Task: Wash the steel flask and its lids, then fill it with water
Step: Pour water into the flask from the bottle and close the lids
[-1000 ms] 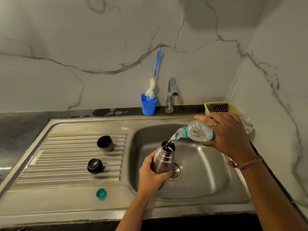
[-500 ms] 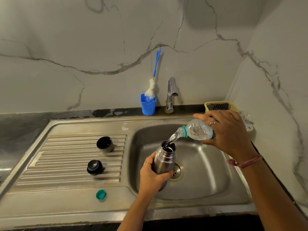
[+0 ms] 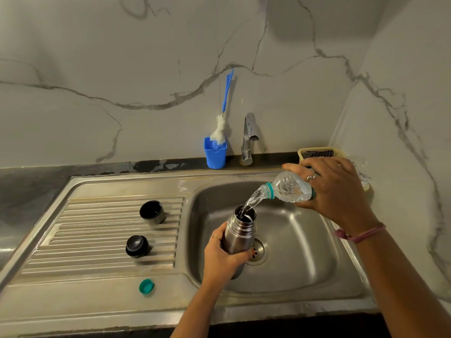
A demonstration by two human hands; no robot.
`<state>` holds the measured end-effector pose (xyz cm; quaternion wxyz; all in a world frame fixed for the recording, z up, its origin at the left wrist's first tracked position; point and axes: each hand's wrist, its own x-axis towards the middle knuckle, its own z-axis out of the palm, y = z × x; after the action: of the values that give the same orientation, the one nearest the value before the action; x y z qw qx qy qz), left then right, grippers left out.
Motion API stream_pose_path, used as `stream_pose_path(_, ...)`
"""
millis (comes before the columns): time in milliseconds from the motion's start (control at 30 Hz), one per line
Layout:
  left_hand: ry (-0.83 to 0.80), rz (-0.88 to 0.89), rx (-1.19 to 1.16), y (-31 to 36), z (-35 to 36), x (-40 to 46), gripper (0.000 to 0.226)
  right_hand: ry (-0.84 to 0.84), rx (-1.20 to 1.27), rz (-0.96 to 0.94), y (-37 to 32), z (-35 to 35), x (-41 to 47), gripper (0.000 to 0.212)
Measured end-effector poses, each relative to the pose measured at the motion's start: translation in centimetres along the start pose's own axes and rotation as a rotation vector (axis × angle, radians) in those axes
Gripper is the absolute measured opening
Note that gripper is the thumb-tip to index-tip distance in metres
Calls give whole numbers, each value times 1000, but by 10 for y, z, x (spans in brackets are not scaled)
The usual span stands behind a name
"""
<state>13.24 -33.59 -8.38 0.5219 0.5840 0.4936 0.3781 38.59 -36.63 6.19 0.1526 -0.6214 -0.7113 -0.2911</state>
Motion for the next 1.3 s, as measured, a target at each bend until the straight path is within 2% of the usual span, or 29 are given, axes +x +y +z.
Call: stream_pose_path(1300,-14,8,7,-5,-2,4,80,34,-93,-52,2,0,5,76)
